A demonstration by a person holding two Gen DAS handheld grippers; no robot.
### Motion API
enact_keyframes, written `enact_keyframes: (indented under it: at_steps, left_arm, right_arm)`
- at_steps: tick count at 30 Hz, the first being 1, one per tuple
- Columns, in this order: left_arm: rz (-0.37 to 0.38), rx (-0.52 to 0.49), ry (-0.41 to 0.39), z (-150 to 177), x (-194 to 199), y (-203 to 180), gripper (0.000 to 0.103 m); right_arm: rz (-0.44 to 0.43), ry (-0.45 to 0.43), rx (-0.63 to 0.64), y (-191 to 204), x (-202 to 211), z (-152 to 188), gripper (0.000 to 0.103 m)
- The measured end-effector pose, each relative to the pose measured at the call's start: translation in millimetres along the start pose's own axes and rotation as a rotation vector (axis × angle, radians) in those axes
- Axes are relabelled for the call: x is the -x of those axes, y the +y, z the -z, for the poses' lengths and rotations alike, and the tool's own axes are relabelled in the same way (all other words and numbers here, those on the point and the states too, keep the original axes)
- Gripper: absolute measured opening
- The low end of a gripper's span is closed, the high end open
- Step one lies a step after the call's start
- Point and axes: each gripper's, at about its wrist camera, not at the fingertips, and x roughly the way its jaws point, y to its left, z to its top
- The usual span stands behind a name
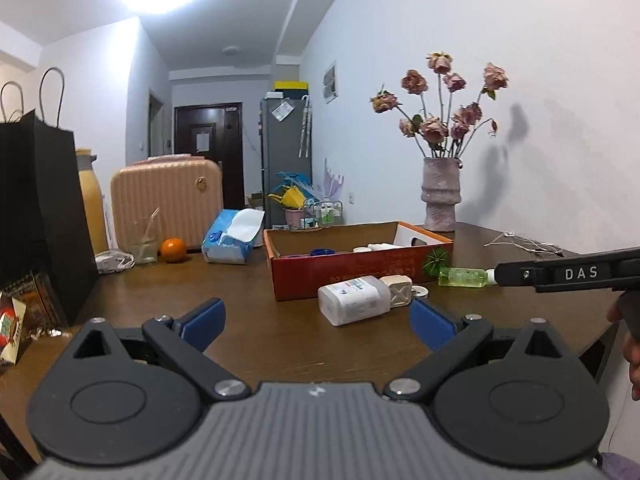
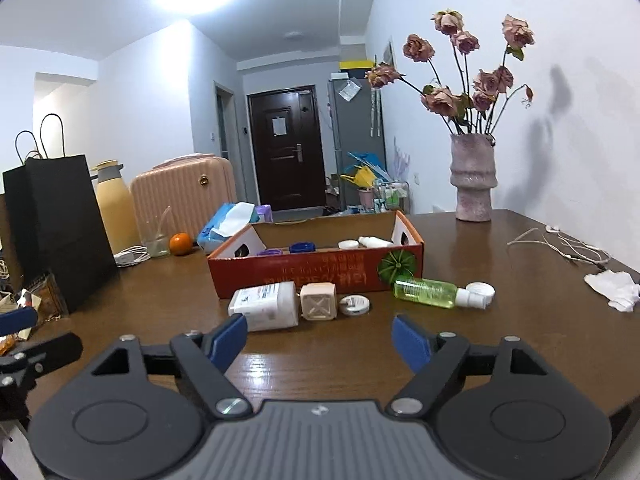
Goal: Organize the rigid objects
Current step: 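Withdraw both open grippers from the box back toward the table items, then grasp the beige square block with the left gripper while the right grasps another white cap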
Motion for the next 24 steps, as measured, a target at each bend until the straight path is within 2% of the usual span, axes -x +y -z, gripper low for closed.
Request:
enact_keyframes:
  at_steps: [4, 14, 24]
  left_arm:
    - [0.008, -0.007, 0.007, 1, -3, -3, 0.101]
    - [0.064, -0.038, 0.079, 7, -36, -20, 0.101]
    - [0.168, -0.126, 0.12, -5, -110, -43, 0.101]
  right_arm:
    - [0.039, -0.016, 0.037, 2, 6, 3, 0.08]
    - [0.06, 0.022, 0.006, -15, -12, 10, 0.079]
    - [0.136, 0.075, -0.025, -49, -42, 10, 0.079]
